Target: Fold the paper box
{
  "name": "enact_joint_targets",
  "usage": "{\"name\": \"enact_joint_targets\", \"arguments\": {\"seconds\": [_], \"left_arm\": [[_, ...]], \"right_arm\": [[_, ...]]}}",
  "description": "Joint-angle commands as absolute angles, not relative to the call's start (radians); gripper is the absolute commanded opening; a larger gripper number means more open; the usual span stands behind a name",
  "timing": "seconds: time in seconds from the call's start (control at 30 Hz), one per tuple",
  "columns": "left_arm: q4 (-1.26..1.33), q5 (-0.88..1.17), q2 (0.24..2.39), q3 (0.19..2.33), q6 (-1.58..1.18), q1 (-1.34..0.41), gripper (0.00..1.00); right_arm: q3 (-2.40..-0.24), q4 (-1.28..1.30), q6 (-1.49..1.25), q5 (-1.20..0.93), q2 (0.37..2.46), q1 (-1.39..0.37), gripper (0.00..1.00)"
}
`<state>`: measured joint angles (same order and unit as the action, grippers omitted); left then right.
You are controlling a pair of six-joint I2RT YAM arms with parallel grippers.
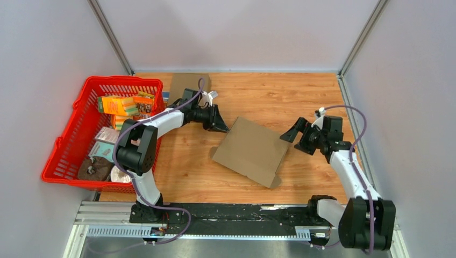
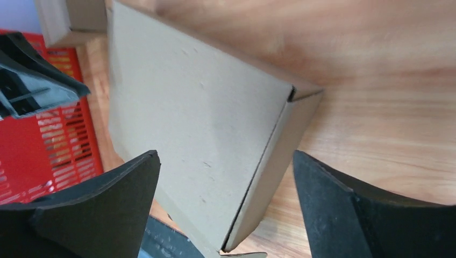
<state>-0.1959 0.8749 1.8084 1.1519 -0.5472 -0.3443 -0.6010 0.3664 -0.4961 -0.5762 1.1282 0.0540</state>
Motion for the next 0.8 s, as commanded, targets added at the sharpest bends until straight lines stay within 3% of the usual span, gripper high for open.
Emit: {"name": "enact_joint_targets", "arguments": {"seconds": [0.0, 0.03, 0.07, 0.13, 0.2, 0.27, 0.33, 0.37, 0.63, 0.77], "left_arm": [[-0.189, 0.904, 1.752, 1.140, -0.577, -0.345, 0.28], [-0.211, 0.884, 1.746, 1.143, -0.559, -0.345, 0.31], [-0.263, 0.823, 1.740, 1.149, -0.537, -0.345, 0.43], [-0.282, 0.790, 1.727, 1.152, -0.500, -0.345, 0.53], [-0.310, 0.790, 1.739, 1.175, -0.476, -0.345, 0.60], [-0.310, 0.793, 1.746, 1.190, -0.472, -0.345, 0.65], [-0.305, 0.802, 1.770, 1.200, -0.474, -0.345, 0.66], [-0.307, 0.808, 1.779, 1.212, -0.471, -0.345, 0.66], [-0.290, 0.811, 1.858, 1.249, -0.474, -0.348, 0.70], [-0.299, 0.807, 1.875, 1.264, -0.466, -0.351, 0.73]], "right_arm": [[-0.739, 0.577, -0.417, -0.393, 1.002, 0.051, 0.99], [-0.744, 0.581, -0.413, -0.394, 0.996, 0.051, 1.00], [-0.744, 0.590, -0.413, -0.402, 1.002, 0.051, 1.00], [-0.726, 0.594, -0.413, -0.419, 1.026, 0.051, 1.00], [-0.677, 0.537, -0.439, -0.463, 1.032, 0.054, 0.92], [-0.649, 0.462, -0.468, -0.518, 1.060, 0.054, 0.78], [-0.618, 0.443, -0.474, -0.569, 1.106, 0.054, 0.68], [-0.609, 0.448, -0.471, -0.572, 1.115, 0.054, 0.59], [-0.548, 0.333, -0.477, -0.637, 1.176, 0.054, 0.50], [-0.525, 0.308, -0.474, -0.638, 1.221, 0.061, 0.37]]}}
